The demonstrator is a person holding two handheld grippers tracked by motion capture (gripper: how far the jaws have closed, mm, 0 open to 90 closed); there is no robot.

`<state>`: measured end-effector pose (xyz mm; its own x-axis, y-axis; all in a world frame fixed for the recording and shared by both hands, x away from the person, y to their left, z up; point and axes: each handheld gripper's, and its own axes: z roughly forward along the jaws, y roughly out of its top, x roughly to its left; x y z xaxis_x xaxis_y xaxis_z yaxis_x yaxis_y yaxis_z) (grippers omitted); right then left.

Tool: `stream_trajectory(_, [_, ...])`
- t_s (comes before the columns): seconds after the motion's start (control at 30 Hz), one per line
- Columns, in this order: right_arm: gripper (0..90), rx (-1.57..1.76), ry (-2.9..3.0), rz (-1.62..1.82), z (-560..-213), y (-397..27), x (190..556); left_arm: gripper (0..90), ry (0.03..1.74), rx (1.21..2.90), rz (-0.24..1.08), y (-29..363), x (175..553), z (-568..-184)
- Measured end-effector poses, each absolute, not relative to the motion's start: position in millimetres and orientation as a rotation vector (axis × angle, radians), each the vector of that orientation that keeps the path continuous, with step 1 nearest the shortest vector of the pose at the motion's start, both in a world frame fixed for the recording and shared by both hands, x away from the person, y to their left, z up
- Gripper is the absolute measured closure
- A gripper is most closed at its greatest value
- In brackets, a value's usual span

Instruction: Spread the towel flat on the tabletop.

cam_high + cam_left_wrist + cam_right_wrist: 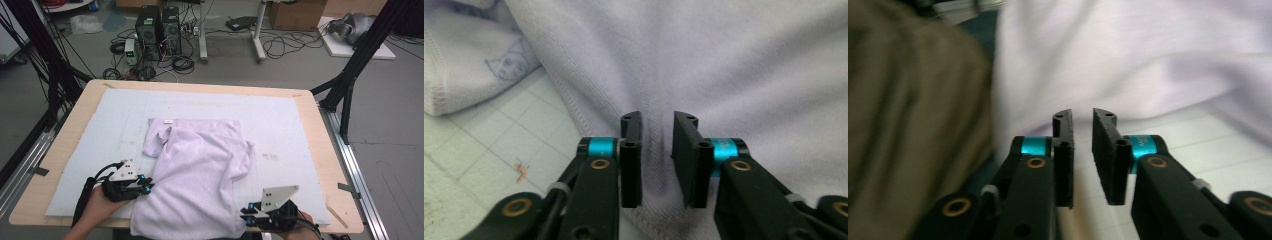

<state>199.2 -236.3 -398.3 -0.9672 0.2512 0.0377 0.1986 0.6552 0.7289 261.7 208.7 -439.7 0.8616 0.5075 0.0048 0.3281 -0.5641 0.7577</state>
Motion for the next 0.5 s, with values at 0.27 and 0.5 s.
stream_trajectory(0.27, [70.2,0.427,2.789,1.152,-423,-215,248,63.8,0.621,2.215,0.282,201,279,-440])
stream_trajectory(0.5, [83.7,0.419,2.832,1.156,-439,-192,267,84.5,0.583,2.241,0.266,193,280,-442])
